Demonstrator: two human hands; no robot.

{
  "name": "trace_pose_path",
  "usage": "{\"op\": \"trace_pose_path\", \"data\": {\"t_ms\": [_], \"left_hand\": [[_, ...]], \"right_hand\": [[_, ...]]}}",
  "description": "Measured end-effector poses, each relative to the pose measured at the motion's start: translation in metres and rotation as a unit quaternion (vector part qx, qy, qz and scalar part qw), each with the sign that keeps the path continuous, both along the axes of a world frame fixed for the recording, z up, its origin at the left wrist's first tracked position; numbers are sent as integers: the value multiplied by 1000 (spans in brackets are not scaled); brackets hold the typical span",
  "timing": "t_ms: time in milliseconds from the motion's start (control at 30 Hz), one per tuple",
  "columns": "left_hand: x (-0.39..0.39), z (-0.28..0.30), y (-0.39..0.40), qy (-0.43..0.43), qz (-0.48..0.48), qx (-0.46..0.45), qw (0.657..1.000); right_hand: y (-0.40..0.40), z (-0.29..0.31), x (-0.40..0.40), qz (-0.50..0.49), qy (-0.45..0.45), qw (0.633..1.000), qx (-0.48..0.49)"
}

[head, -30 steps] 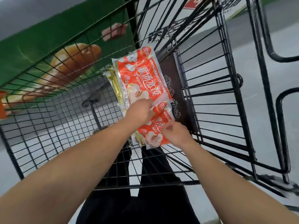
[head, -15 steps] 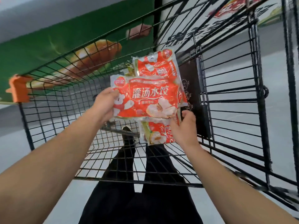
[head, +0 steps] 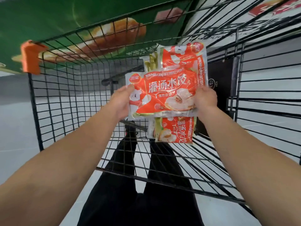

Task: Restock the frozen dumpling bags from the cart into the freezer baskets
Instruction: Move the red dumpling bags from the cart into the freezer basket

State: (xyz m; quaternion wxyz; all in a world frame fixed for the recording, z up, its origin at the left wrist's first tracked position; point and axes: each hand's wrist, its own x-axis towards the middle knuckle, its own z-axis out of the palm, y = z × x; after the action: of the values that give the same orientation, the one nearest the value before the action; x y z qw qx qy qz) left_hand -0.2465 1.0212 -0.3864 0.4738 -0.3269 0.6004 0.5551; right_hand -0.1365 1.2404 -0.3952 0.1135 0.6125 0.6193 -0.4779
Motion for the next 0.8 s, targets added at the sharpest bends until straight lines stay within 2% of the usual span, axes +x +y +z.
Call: {"op": "trace_pose_path", "data": {"t_ms": [133, 367, 500, 667, 800], "left_hand": [[9, 19, -15, -59, 62, 7, 996], [12, 72, -76, -33, 66, 52, 996], [3, 122, -128, 56, 32, 85, 994], [-3, 189, -180, 230, 43, 35, 972], [0, 225, -213, 318, 77, 3, 945]], "right_hand": [[-1, -17, 18, -64, 12, 997, -37], [-55, 72, 28, -143, 99, 982, -72], [-95, 114, 9, -165, 167, 971, -37], [-149, 186, -17, -112, 233, 966, 14], [-185, 227, -18, -86, 290, 952, 46]]}}
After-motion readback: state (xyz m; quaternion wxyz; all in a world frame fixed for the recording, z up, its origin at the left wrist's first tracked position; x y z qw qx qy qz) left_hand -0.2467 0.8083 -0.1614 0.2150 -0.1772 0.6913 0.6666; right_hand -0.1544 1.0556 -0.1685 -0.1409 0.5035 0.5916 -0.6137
